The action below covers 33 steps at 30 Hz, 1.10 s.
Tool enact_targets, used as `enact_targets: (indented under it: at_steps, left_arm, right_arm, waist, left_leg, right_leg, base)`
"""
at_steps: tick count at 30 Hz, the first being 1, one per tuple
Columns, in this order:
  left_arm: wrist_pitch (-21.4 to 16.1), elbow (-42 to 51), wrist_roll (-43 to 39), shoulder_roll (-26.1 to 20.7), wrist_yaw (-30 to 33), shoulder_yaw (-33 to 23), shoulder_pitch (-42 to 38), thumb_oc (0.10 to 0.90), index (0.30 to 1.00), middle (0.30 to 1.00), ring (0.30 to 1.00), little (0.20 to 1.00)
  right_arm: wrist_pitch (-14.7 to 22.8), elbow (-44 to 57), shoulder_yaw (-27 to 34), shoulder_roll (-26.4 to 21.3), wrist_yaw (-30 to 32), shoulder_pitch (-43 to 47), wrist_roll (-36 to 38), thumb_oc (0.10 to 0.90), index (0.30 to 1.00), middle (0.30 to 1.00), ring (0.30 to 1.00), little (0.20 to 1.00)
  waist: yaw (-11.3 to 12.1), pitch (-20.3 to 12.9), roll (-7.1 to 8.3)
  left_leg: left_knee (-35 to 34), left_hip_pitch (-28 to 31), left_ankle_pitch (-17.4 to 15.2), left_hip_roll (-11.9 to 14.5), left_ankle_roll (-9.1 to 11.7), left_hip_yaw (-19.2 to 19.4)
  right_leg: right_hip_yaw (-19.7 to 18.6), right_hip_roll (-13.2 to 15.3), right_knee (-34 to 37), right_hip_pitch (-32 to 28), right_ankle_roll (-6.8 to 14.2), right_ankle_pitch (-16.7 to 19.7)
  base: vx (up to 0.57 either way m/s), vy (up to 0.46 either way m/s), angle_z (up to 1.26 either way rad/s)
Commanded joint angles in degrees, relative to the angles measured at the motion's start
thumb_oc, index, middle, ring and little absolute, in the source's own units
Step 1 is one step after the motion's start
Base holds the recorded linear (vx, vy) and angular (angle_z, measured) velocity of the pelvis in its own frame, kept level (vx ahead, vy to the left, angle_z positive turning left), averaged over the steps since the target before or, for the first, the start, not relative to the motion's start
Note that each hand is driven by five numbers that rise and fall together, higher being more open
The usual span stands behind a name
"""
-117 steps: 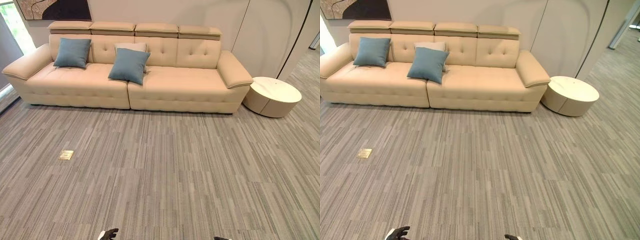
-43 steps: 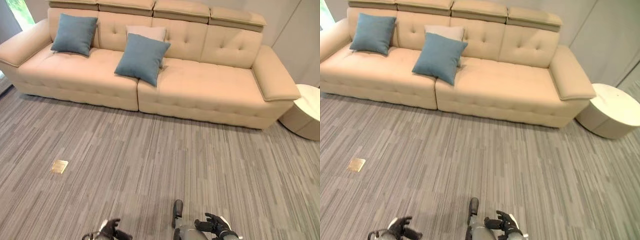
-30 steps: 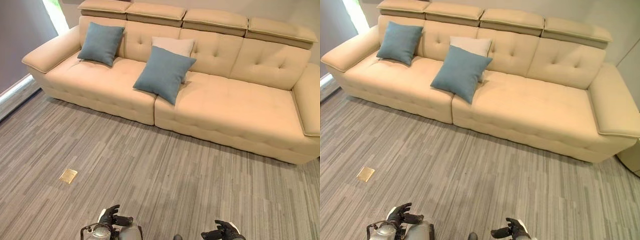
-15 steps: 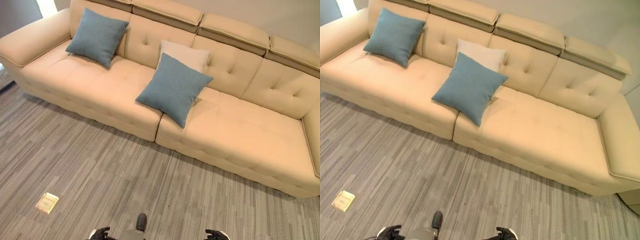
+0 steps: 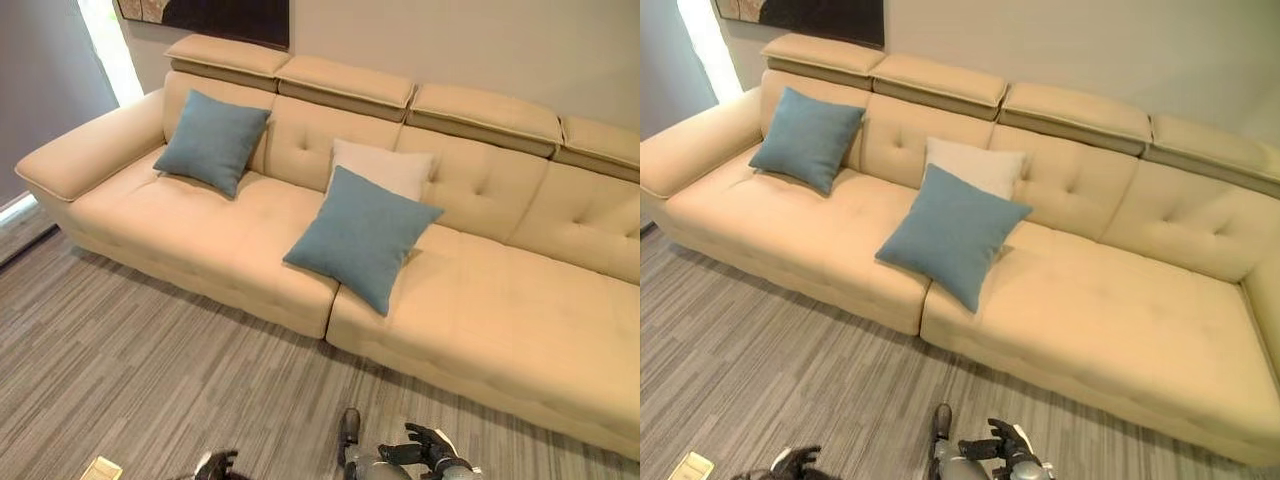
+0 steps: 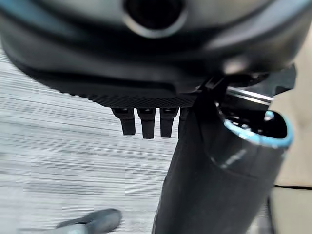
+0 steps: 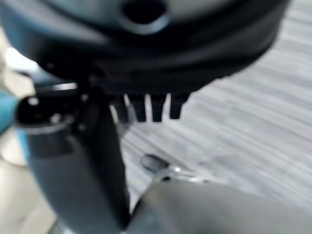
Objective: Pick up all the scattered cushions and arrange them neatly on the sofa.
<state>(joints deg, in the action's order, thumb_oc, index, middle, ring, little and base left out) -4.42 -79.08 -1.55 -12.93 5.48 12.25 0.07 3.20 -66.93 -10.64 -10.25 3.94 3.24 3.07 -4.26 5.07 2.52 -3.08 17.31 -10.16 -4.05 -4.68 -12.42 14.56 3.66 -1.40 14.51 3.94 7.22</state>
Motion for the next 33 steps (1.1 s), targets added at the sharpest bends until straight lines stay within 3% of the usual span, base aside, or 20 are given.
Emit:
enact_targets:
  at_steps: [1,4,6,7,8,9,10,13,15,16,19,22,23,25,30,32,33]
  left_arm:
    - [-0.9,-0.4,3.1,0.3,-0.3,-1.6,-0.9,0.8,0.9,0.9,0.9,0.9]
    - [-0.8,-0.7,2.7,0.7,-0.5,-1.5,-0.5,0.8,0.9,0.9,0.9,0.9]
    - [-0.7,-0.5,2.6,1.2,-0.8,-1.1,-0.3,0.8,0.9,0.9,0.9,0.9]
    - [-0.4,0.1,2.3,0.9,-0.5,0.3,-1.1,0.8,0.9,0.9,0.9,0.9]
    - [-0.5,1.8,1.5,1.5,0.9,0.2,-1.7,0.8,0.9,0.9,0.9,0.9]
    - [-0.3,2.0,0.2,1.9,1.7,0.1,-1.8,0.8,0.9,0.9,0.9,0.9]
    - [-0.3,2.0,0.2,2.0,1.7,0.1,-1.8,0.8,0.9,0.9,0.9,0.9]
    - [-1.2,4.0,-3.4,2.8,2.4,-1.7,-1.8,0.8,0.9,0.9,0.9,0.9]
    - [-1.7,4.2,-2.9,2.8,3.3,-1.6,-1.6,0.8,0.9,0.9,0.9,0.9]
    - [-1.6,3.8,-3.2,3.0,4.1,-1.7,-1.6,0.8,0.9,0.9,0.9,0.9]
    - [-1.3,3.1,-3.9,3.4,4.5,-0.3,-3.7,0.8,0.9,0.9,0.9,0.9]
    - [-1.2,2.1,-3.1,3.7,4.2,0.1,-4.0,0.8,0.9,0.9,0.9,0.9]
    - [-1.0,1.1,-1.6,3.9,3.8,0.4,-3.1,0.8,0.9,0.9,0.9,0.9]
    - [-1.0,1.6,-0.4,2.9,3.7,0.4,-3.0,0.8,0.9,0.9,0.9,0.9]
    - [-1.6,3.2,-0.9,0.8,4.1,-0.8,-3.5,0.8,0.9,0.9,0.9,0.9]
    - [-2.6,5.0,-3.7,-0.5,5.3,-2.6,-4.3,0.8,0.9,0.9,0.9,0.9]
    - [-2.6,5.0,-3.7,-0.5,5.3,-2.6,-4.4,0.8,0.9,0.9,0.9,0.9]
  right_arm:
    - [-0.3,-1.0,-2.0,-3.6,0.7,-0.7,-2.6,0.8,0.9,0.9,0.9,0.9]
    - [-0.2,-0.9,-1.5,-4.3,0.7,-0.3,-2.3,0.8,0.9,0.9,0.9,0.9]
    - [0.0,-0.6,-1.8,-4.7,0.7,0.3,-2.5,0.8,0.9,0.9,0.9,0.9]
    - [-2.5,-0.4,-4.5,-2.6,3.9,4.9,-4.8,0.8,0.9,0.9,0.9,0.9]
    - [-0.7,-0.7,-5.4,-3.2,3.9,4.0,-5.3,0.8,0.9,0.9,0.9,0.9]
    - [-1.4,-1.4,-5.5,-3.2,4.5,4.3,-5.3,0.8,0.9,0.9,0.9,0.9]
    - [-1.4,-1.4,-5.5,-3.2,4.5,4.3,-5.3,0.8,0.9,0.9,0.9,0.9]
    - [0.8,5.6,-7.0,-3.8,3.1,-1.8,-4.9,0.8,0.9,0.9,0.9,0.9]
    - [1.9,7.8,-8.5,-4.2,3.9,-1.1,-5.0,0.8,0.9,0.9,0.9,0.9]
    - [2.2,8.5,-8.7,-4.6,3.7,-1.4,-5.1,0.8,0.9,0.9,0.9,0.9]
    - [2.3,8.0,-8.7,-5.3,4.3,-0.8,-5.9,0.8,0.9,0.9,0.9,0.9]
    - [2.2,7.1,-8.0,-5.1,4.3,-1.0,-5.7,0.8,0.9,0.9,0.9,0.9]
    - [1.8,8.0,-6.7,-4.2,4.0,-3.0,-5.3,0.8,0.9,0.9,0.9,0.9]
    - [2.1,10.4,-5.4,-3.6,3.5,-5.1,-3.5,0.8,0.9,0.9,0.9,0.9]
    - [2.2,8.1,-3.3,-2.8,3.2,-5.4,-0.1,0.8,0.9,0.9,0.9,0.9]
    - [2.9,7.6,-1.8,-2.4,3.8,-4.3,1.6,0.8,0.9,0.9,0.9,0.9]
    - [2.9,7.6,-1.8,-2.4,3.8,-4.3,1.6,0.8,0.9,0.9,0.9,0.9]
  waist:
    - [-0.4,1.0,0.43]
    - [-0.9,0.5,-0.53]
    - [-1.2,0.5,-1.44]
    - [-0.1,1.3,-0.43]
    - [1.5,3.0,0.83]
    - [2.3,3.5,1.21]
    - [2.4,3.6,0.9]
    - [3.1,4.9,1.7]
    - [5.3,5.5,1.95]
    - [6.0,5.4,2.02]
    - [6.8,5.7,1.46]
    - [6.3,5.2,1.05]
    - [4.9,3.2,0.85]
    - [3.6,2.4,1.08]
    - [3.4,1.7,0.64]
    - [4.4,2.1,-0.56]
    - [4.4,2.2,-0.53]
  left_leg:
    - [4.4,-1.7,0.4,-1.2,5.2,4.1]
    - [7.5,-1.8,2.0,0.1,6.9,4.3]
    - [18.0,-5.1,7.5,1.8,11.8,7.2]
    - [29.9,-12.4,11.9,2.3,14.6,8.4]
    - [42.4,-19.2,14.4,2.6,13.9,11.2]
    - [45.0,-22.4,13.3,2.9,12.3,12.6]
    - [45.5,-22.5,12.9,3.2,12.3,12.6]
    - [34.5,-24.8,8.8,4.8,8.6,15.4]
    - [22.6,-25.1,7.5,3.2,8.0,11.2]
    - [15.0,-24.7,9.8,3.5,8.5,7.3]
    - [6.3,-27.4,15.9,5.0,10.4,-2.1]
    - [4.0,-26.0,15.8,5.4,10.5,-1.9]
    - [2.2,-23.0,15.6,5.1,10.1,-1.1]
    - [1.5,-21.1,14.7,4.9,9.1,1.0]
    - [1.1,-19.4,12.4,4.4,6.5,5.3]
    - [0.4,-18.6,11.6,5.0,5.6,8.5]
    - [0.4,-18.6,11.6,4.9,5.6,8.5]
  right_leg:
    - [-1.4,0.5,4.0,-5.1,3.8,1.7]
    - [-1.9,-0.1,1.4,-6.0,2.6,0.4]
    - [-2.2,-0.8,0.4,-8.4,1.0,-1.7]
    - [-2.5,0.2,0.6,-10.6,0.0,-2.6]
    - [-4.0,-0.3,1.5,-14.0,-1.7,-4.2]
    - [-4.6,-0.3,1.9,-15.3,-2.1,-5.1]
    - [-4.7,-0.7,1.9,-15.4,-2.2,-5.1]
    - [-7.8,-1.4,3.1,-18.7,-1.8,-6.6]
    - [-9.9,-2.0,3.6,-20.0,-0.9,-7.5]
    - [-11.2,-2.5,3.8,-20.8,-0.6,-8.2]
    - [-15.3,-3.4,3.5,-23.3,-0.7,-10.8]
    - [-16.2,-3.3,3.2,-23.3,-0.4,-11.3]
    - [-17.6,-1.9,1.9,-22.8,0.8,-10.9]
    - [-20.0,-1.0,0.6,-21.5,1.8,-10.3]
    - [-22.5,0.7,-1.7,-18.3,3.8,-8.7]
    - [-16.1,2.8,-6.8,-14.6,4.8,-8.1]
    - [-16.1,2.8,-6.9,-14.6,4.8,-8.2]
  base:
    - [0.4,-0.092,0.71]
    - [0.3,-0.087,0.54]
    - [0.29,-0.087,0.07]
    - [0.25,-0.174,-0.02]
    - [0.23,-0.181,-0.04]
    - [0.19,-0.15,-0.21]
    - [0.16,-0.023,-0.43]
    - [0.23,0.015,-0.6]
    - [0.28,0.073,-1.09]
    - [0.29,0.117,-1.03]
    - [0.29,0.141,-0.82]
    - [0.2,0.208,-0.47]
    - [0.29,0.343,-0.71]
    - [0.24,0.329,-0.69]
    - [0.07,0.173,-0.74]
    - [0.03,0.164,-0.78]
    - [-0.01,0.06,-0.83]
